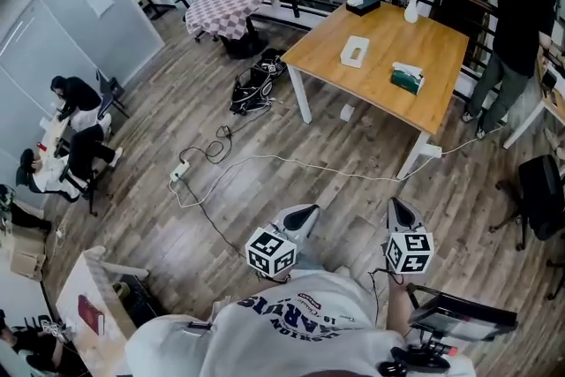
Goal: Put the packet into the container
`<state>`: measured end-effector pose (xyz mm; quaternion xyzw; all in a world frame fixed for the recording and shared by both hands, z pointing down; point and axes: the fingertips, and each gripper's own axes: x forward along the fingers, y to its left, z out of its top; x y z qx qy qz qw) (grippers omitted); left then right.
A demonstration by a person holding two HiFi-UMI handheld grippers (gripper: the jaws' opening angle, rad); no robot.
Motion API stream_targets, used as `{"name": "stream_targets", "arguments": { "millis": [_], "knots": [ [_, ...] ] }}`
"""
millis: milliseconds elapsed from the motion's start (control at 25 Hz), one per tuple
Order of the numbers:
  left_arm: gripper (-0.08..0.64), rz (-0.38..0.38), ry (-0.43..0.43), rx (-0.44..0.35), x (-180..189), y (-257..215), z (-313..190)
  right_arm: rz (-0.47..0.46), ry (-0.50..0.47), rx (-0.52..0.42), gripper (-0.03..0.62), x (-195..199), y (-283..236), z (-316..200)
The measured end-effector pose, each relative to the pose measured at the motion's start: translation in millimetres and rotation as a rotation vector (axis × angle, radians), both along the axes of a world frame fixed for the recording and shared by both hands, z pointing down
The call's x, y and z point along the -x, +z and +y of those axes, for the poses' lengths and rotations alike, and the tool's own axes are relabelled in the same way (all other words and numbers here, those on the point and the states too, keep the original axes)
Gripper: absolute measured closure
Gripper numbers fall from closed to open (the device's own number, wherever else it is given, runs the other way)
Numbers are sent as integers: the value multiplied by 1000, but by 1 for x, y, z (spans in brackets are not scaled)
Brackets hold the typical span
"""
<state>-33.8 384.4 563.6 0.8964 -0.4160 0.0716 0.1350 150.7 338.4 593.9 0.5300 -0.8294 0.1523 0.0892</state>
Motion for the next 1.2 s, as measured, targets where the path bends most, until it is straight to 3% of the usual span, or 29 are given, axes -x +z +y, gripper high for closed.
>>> {"name": "stream_targets", "arguments": {
  "millis": [280, 480, 680, 920, 1200],
  "knots": [
    [560, -15, 35, 47, -26, 15, -27, -39, 56, 35, 583, -28, 13, -9],
    [560, 3, 173, 76, -76, 27, -57, -47, 135, 72, 583, -51, 30, -4],
    [560, 8, 301, 15, -115, 14, -91, -37, 228, 108, 583, -81, 42, -18],
    [560, 43, 329, 64, -118, 25, -137, -2, 265, 99, 583, -87, 34, -67],
    [560, 42, 371, 75, -99, 27, -204, -1, 267, 87, 583, -55, 5, -132]
  ]
}}
